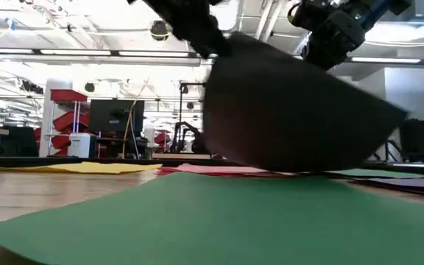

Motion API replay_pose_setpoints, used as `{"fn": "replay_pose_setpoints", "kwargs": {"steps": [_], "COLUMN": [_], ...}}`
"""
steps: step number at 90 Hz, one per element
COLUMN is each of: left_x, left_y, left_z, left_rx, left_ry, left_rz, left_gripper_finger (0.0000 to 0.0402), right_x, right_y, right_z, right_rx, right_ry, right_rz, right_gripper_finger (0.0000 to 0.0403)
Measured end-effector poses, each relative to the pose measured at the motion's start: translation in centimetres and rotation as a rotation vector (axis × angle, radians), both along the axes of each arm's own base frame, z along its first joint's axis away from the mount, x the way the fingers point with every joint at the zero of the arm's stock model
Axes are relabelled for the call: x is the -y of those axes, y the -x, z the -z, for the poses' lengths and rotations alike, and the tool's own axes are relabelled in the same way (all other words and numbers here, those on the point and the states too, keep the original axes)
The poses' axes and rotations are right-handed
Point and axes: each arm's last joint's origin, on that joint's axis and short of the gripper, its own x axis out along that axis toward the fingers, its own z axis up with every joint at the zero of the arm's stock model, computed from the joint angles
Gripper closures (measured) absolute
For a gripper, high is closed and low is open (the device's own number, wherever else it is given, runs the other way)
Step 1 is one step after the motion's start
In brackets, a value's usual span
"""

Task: Organize paper
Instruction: Move the black colored paper to the bottom left of the table

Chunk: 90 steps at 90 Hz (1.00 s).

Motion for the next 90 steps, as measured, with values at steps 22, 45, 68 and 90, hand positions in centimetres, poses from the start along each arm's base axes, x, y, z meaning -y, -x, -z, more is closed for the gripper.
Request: {"fn": "replay_pose_setpoints", "kwargs": {"steps": [22, 45, 68, 90], "left_x": [4.2, 8.0, 11.5, 14.2], "left_y": [5.2, 8.8, 11.9, 14.8], "left_z": [-1.3, 1.2, 4.5, 5.7], "left_rx": [-0.007, -0.088, -0.213, -0.314], "left_ry": [0.059, 0.068, 0.097, 0.12], "left_rz": [-0.051, -0.108, -0.152, -0.135], "left_gripper_finger": [0.0401, 0.0401, 0.0401, 0.0401], "right_x": [-0.1, -0.1, -0.1, 0.0], "right_y": [0.0, 0.0, 0.0, 0.0], "right_z": [0.0, 0.1, 0.1, 0.1], "right_rx": [-0.004, -0.005, 0.0, -0.001], "right_ry": [0.0, -0.004, -0.024, -0.025], "right_rz": [-0.004, 0.001, 0.009, 0.011], "right_gripper_finger": [0.0402, 0.0403, 0.0403, 0.0403]}}
